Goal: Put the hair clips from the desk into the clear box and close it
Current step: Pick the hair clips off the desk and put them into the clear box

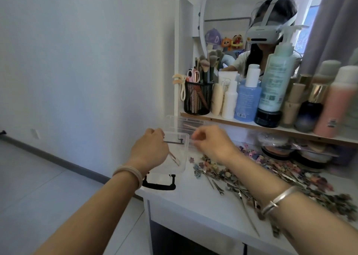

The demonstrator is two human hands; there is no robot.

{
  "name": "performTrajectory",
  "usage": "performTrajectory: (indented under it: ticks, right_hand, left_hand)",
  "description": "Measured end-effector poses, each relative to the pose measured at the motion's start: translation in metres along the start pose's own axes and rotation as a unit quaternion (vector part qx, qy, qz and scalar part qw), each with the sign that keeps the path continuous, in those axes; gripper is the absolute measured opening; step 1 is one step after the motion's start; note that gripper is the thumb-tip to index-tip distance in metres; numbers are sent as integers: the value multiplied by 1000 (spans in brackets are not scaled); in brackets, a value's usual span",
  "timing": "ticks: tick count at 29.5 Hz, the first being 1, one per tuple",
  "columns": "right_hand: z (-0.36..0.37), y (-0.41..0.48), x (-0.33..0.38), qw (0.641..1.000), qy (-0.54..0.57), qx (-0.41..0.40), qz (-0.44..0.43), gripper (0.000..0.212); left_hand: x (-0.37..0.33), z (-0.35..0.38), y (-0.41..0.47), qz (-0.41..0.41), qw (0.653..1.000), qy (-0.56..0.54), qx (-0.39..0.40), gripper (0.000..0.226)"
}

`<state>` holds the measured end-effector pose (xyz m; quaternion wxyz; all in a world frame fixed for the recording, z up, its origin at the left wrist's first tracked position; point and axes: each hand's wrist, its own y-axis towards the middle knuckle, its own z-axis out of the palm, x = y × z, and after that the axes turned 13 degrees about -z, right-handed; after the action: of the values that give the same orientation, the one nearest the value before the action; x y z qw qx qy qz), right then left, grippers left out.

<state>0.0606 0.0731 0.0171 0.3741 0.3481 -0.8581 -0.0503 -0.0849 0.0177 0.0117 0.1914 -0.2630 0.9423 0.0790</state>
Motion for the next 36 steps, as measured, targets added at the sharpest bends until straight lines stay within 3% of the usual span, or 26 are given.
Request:
performTrajectory:
  ticks: [4, 8, 15, 20, 23, 26, 28, 30, 32, 34, 36]
  right_hand:
    - [6, -23, -21, 972, -172, 158, 12, 20]
    - [19, -34, -31, 958, -213, 191, 12, 29]
    - [39, -20, -36, 950, -259, 171, 8, 23]
    - [36, -12, -40, 963, -220, 153, -20, 24]
    - [22, -2, -35, 988, -139, 60, -23, 15]
    - [4, 11, -12, 998, 18, -51, -25, 11]
    - [0, 15, 0, 995, 90, -25, -41, 18]
    - [1, 15, 4, 993, 92, 42, -55, 29]
    - [-3, 12, -1, 995, 84, 19, -52, 30]
    - [-6, 8, -13, 999, 34, -11, -38, 23]
    - [1, -1, -27, 997, -49, 62, -20, 21]
  left_hand:
    - [2, 2, 0, -2, 1000, 8, -15, 37]
    - [1, 4, -3, -9, 1000, 2, -15, 38]
    - [4, 1, -4, -2, 999, -13, -30, 38]
    - [9, 2, 2, -21, 999, -28, -28, 39]
    - [11, 4, 1, -36, 998, -41, -16, 41]
    - [10, 4, -1, -39, 998, -50, -10, 40]
    - [8, 4, -1, -43, 998, -53, -12, 40]
    - [8, 4, -3, -48, 997, -55, -14, 40]
    - [8, 4, -4, -51, 997, -57, -15, 40]
    - [9, 4, -6, -55, 997, -58, -16, 40]
    - [9, 4, -7, -60, 996, -60, -20, 40]
